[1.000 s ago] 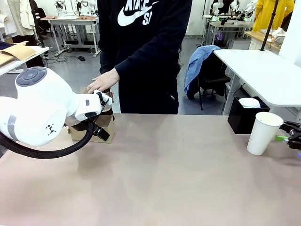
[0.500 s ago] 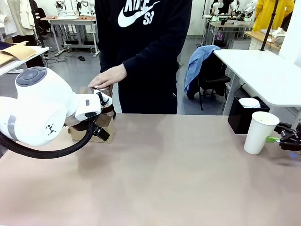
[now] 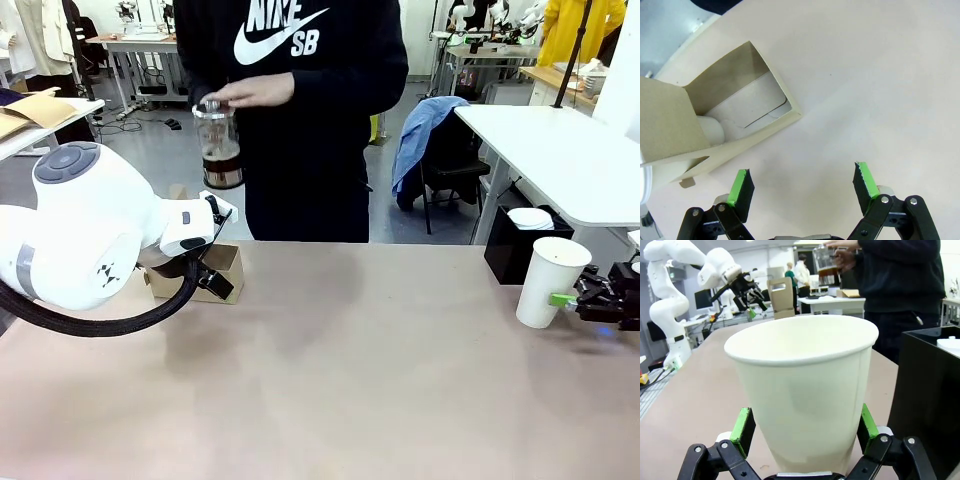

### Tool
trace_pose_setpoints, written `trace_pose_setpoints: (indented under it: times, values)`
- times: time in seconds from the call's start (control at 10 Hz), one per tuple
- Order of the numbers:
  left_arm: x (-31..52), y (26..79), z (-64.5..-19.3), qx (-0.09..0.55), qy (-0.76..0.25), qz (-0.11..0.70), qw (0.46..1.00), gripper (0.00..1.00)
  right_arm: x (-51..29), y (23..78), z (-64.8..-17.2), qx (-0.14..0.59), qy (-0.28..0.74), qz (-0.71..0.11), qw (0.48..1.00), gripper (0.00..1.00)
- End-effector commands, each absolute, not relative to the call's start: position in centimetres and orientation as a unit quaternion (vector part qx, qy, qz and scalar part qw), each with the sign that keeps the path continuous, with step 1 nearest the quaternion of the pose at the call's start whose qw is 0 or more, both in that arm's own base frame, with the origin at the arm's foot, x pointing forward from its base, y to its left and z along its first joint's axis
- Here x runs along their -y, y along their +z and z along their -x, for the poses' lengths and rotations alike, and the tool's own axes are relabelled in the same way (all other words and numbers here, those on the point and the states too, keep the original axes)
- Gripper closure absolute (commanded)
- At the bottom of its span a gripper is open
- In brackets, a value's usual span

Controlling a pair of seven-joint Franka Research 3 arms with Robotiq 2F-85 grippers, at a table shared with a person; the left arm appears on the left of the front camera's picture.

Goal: Pour a drink into a cup and package it in a carrier.
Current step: Pick up the 600 ml Paper Cup and place it in the middle top area of the table.

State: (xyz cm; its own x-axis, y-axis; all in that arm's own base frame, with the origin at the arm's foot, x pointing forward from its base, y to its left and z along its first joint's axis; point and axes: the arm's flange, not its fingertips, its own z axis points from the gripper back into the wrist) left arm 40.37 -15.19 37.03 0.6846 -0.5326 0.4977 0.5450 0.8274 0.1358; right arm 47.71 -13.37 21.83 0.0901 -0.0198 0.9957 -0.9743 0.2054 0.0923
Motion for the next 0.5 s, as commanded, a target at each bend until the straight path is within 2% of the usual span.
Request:
trace_pose_setpoints:
  times: [0.0,0.2,0.3,0.4]
  values:
    - [15.18,37.03,-40.36,0.267,-0.294,0.012,0.918,0.0,11.91,22.22,-47.27,0.52,0.429,-0.465,0.574,0.0]
    - [15.18,37.03,-40.36,0.267,-0.294,0.012,0.918,0.0,11.54,21.92,-47.5,0.517,0.43,-0.47,0.571,0.0]
    - [15.18,37.03,-40.36,0.267,-0.294,0.012,0.918,0.0,11.5,21.99,-47.76,0.52,0.431,-0.472,0.567,0.04]
    - [15.18,37.03,-40.36,0.267,-0.294,0.012,0.918,0.0,11.76,21.86,-47.86,0.521,0.435,-0.481,0.554,0.2]
